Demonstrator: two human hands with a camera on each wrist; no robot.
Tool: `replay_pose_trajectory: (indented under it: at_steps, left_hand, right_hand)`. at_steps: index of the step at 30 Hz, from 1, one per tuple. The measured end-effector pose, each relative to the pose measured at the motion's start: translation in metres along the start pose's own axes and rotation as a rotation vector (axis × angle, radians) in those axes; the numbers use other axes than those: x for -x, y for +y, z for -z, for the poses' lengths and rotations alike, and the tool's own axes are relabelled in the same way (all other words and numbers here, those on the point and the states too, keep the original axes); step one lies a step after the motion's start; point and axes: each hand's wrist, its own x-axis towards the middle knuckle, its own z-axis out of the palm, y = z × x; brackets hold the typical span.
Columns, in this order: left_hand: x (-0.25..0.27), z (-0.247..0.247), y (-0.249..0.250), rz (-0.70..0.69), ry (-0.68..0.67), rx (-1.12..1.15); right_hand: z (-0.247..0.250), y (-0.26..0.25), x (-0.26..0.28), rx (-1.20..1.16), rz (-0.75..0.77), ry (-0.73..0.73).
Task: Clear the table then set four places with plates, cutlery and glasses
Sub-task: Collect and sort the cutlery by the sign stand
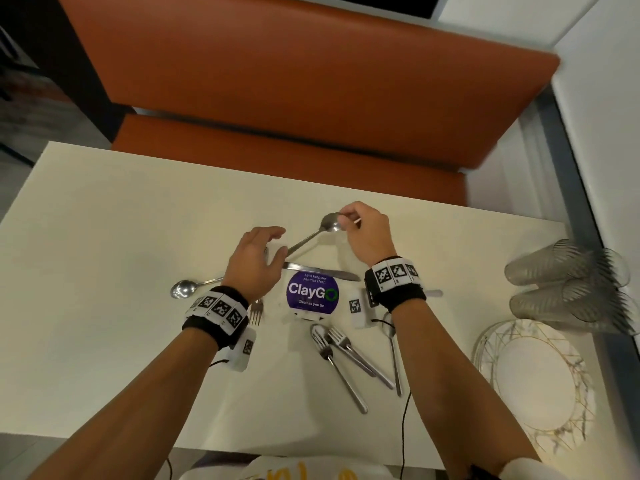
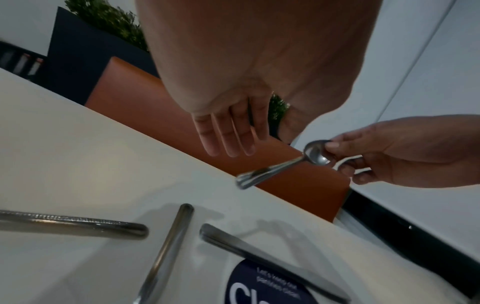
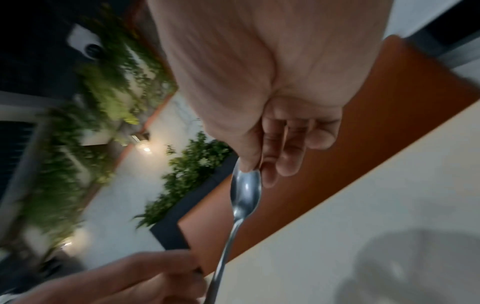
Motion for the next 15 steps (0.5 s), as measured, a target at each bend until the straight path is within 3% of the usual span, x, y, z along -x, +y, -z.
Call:
replay_pose_trajectory:
  at_steps: [4,8,15]
  left_hand:
    - [0.016,0.000,0.003,0.079,-0.110,0.200]
    - [0.045,0.007,-0.006,0.128,0.009,0.299]
    - [0.086,0.043,-0.063,0.445,0.118,0.408]
  right_hand:
    - [-0.030,-0.041,0.025,-0.040,0.136,-0.110]
    - [-0.067,-0.066,0.045,-0.089,0.187,-0.159]
    - [-0.132,-0.088,0.064,-0.065,0.201,-0.275]
